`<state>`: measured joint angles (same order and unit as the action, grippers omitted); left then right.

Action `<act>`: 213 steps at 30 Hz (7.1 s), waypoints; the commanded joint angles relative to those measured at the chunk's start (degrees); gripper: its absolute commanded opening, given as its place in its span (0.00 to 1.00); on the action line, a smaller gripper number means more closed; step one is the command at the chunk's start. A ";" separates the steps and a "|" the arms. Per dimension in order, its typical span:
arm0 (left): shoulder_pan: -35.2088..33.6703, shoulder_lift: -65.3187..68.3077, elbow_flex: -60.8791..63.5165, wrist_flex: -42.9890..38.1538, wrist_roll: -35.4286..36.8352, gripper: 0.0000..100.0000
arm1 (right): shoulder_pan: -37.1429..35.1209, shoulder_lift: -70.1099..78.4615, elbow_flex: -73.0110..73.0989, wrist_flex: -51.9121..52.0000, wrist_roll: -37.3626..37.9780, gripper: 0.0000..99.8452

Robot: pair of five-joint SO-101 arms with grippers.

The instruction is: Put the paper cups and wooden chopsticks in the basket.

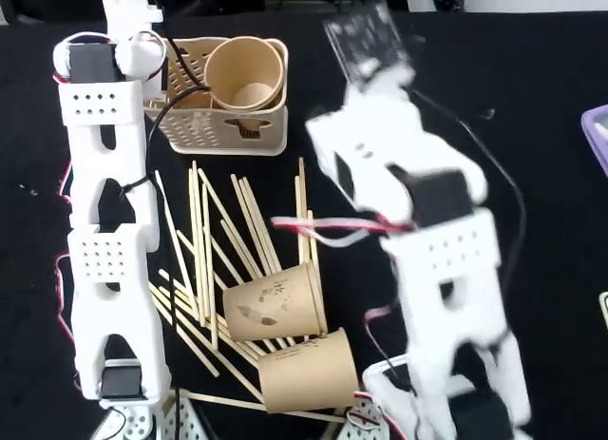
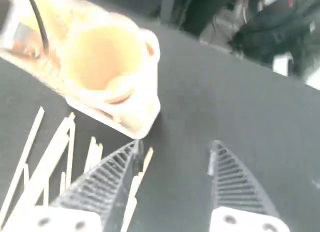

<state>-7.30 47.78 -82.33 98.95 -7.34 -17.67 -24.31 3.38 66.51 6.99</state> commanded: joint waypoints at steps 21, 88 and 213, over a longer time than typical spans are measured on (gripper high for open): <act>0.48 1.41 1.01 1.85 0.09 0.03 | -6.42 22.46 -8.75 -18.64 -12.13 0.31; -0.75 -60.66 84.88 -4.04 -3.25 0.03 | 1.41 -10.15 23.96 5.80 -3.34 0.01; 4.53 -21.71 35.03 1.49 6.51 0.03 | -0.35 -9.45 43.38 -32.79 -3.60 0.41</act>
<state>-2.37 26.24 -44.53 100.18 -1.27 -19.34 -31.25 45.14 39.96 3.47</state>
